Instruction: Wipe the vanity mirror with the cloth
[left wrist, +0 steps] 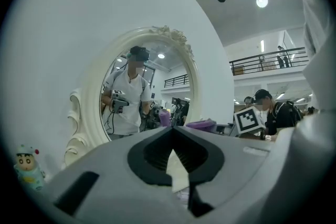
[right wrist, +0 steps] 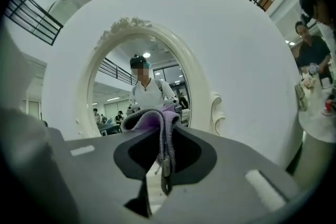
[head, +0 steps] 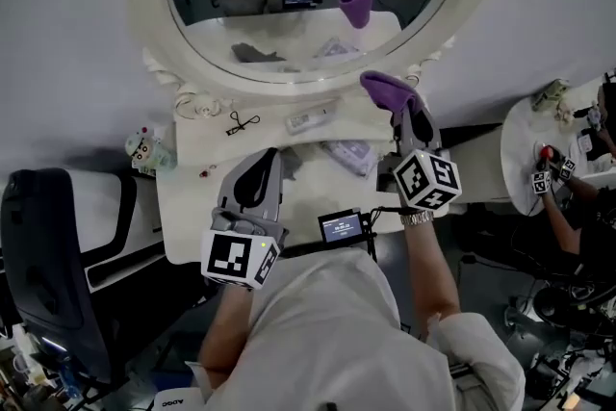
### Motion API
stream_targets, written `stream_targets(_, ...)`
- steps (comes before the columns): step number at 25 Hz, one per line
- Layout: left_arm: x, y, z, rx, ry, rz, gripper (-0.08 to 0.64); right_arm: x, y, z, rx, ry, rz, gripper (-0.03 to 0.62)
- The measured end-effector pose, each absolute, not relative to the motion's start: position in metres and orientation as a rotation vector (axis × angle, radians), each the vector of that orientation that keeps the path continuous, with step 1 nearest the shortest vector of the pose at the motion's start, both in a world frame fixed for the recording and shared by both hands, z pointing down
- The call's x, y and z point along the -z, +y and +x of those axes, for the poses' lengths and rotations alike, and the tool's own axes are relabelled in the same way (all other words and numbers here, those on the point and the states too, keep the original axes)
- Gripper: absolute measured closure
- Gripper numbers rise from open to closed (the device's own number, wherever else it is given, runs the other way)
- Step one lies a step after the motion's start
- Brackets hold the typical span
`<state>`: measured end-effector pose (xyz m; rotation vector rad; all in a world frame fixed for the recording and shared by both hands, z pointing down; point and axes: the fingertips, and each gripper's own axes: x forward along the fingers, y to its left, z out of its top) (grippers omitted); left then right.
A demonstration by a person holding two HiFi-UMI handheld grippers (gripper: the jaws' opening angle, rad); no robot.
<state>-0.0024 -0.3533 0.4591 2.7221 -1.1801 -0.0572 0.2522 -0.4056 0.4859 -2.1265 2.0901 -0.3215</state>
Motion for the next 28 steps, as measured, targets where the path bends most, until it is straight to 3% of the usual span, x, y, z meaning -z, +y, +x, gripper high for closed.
stream_targets(6, -0.477, -0.328, -0.021, 0.101, -1.061, 2.72, 0.558, -0.46, -0.306, 0.206, 0.334, 2.078, -2.049, 0.537)
stream_targets(11, -0.487, -0.288, 0.012, 0.087, -0.843, 2.814, 0.558, -0.452, -0.232, 0.179, 0.378, 2.004, -2.035, 0.537)
stream_targets(15, -0.461, -0.25, 0.025, 0.241, -0.763, 2.878, 0.558, -0.46, -0.191, 0.158, 0.439, 2.052, -1.975, 0.537)
stream_targets(24, -0.504, -0.169, -0.037, -0.024, -1.197, 2.751, 0.558, -0.468, -0.134, 0.113, 0.42, 2.34, -1.612, 0.54)
stream_targets(28, -0.501, -0.111, -0.02, 0.025, -1.377, 2.64, 0.558, -0.478, -0.084, 0.132, 0.478, 2.416, -1.533, 0.54)
